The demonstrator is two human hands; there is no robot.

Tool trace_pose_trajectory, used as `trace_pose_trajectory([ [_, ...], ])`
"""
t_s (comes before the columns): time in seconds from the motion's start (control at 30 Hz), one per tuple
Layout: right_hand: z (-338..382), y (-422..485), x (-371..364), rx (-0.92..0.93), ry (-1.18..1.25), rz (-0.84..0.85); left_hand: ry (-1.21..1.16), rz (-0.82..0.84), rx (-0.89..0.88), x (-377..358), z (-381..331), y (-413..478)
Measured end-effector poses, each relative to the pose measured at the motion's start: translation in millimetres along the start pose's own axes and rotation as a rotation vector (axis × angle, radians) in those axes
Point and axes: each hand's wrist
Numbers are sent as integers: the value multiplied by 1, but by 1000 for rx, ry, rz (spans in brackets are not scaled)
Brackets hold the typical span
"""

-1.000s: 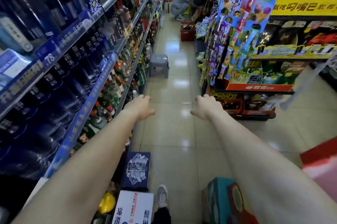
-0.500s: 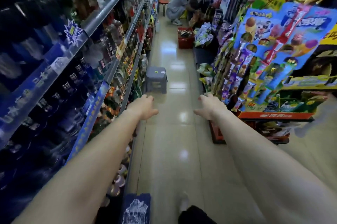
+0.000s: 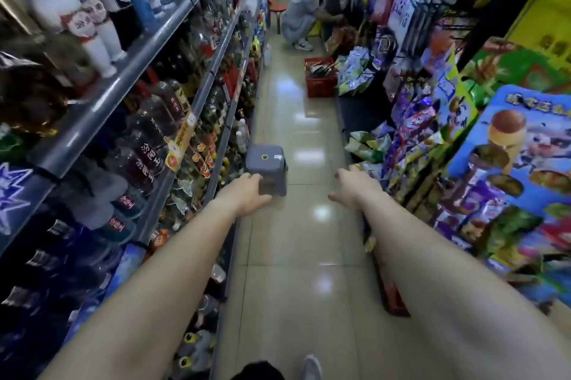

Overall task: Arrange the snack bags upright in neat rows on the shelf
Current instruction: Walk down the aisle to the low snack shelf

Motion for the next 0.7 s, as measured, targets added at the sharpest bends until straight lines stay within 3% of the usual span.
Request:
trace_pose_trajectory([
  [0.7,169,435,162,-50,51,61,44,128,-23,153,206,455],
])
Point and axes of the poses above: each hand's wrist, its own y-axis towards the middle knuckle, its own x-axis out of the back of the hand, z = x × y, and after that the axes turned 15 degrees about -x, right-handed
